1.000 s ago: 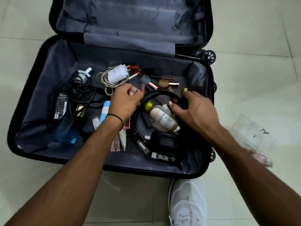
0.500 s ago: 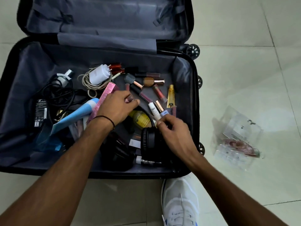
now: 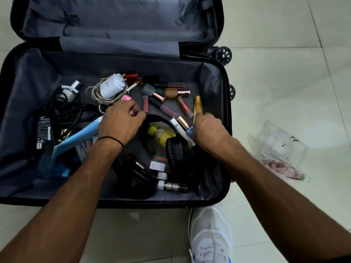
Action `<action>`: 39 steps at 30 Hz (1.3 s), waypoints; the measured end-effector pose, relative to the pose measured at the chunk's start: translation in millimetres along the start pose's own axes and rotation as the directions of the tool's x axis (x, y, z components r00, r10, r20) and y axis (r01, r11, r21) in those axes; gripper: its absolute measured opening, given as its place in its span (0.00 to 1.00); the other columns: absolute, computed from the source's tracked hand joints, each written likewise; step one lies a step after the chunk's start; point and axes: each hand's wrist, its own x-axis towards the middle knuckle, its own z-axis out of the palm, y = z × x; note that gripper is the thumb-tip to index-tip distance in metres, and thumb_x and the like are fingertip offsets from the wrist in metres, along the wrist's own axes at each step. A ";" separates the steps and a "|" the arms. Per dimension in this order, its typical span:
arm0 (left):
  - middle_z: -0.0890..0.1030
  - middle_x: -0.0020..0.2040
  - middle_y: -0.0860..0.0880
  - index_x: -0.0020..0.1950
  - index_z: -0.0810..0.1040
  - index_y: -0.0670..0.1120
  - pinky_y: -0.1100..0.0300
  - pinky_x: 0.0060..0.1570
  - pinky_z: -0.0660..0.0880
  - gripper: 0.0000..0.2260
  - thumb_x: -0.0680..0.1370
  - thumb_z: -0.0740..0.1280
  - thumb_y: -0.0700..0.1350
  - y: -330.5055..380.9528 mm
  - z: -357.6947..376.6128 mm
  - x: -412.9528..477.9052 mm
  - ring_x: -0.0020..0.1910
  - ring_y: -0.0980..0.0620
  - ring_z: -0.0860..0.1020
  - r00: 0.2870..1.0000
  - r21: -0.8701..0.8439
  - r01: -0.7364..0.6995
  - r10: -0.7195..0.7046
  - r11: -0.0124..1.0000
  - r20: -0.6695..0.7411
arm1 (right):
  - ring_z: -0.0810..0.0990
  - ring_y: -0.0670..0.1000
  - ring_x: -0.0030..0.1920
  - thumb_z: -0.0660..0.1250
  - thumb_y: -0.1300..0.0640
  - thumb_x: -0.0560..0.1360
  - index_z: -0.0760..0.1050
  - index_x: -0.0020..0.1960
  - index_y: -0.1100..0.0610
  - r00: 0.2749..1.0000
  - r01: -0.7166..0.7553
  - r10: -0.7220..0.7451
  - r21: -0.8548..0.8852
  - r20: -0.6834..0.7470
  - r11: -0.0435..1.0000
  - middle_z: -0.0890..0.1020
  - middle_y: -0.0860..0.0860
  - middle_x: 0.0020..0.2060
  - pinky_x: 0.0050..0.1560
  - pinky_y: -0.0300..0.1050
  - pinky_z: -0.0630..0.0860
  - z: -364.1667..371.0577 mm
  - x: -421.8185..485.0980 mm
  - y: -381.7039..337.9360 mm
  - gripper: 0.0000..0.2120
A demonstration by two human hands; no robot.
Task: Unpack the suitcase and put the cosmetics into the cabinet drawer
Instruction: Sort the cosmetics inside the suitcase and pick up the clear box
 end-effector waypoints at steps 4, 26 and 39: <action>0.82 0.47 0.48 0.44 0.82 0.49 0.53 0.52 0.74 0.02 0.74 0.70 0.46 -7.4 -3.9 -4.9 0.49 0.46 0.78 0.998 -0.062 -0.049 0.051 0.997 0.033 | 0.79 0.67 0.59 0.59 0.68 0.80 0.58 0.74 0.64 0.999 0.024 -0.025 -0.043 -0.030 0.999 0.63 0.63 0.69 0.55 0.56 0.76 20.2 -8.4 -4.0 0.24; 0.79 0.44 0.54 0.54 0.82 0.51 0.69 0.43 0.68 0.07 0.76 0.69 0.44 -4.1 -0.4 -28.1 0.45 0.56 0.76 0.999 -0.286 0.022 -0.013 0.958 0.035 | 0.84 0.56 0.52 0.64 0.73 0.76 0.75 0.65 0.64 0.974 0.011 -0.223 0.987 -0.047 -0.162 0.84 0.59 0.53 0.63 0.58 0.77 -2.2 6.4 18.8 0.18; 0.82 0.48 0.58 0.55 0.82 0.54 0.79 0.43 0.68 0.08 0.77 0.70 0.45 3.0 0.4 -27.8 0.46 0.66 0.77 0.986 -0.408 0.012 0.057 0.913 0.156 | 0.73 0.50 0.34 0.61 0.58 0.79 0.73 0.50 0.59 0.996 0.076 -0.072 0.923 -0.053 0.377 0.76 0.52 0.37 0.34 0.45 0.70 -7.0 24.9 4.5 0.05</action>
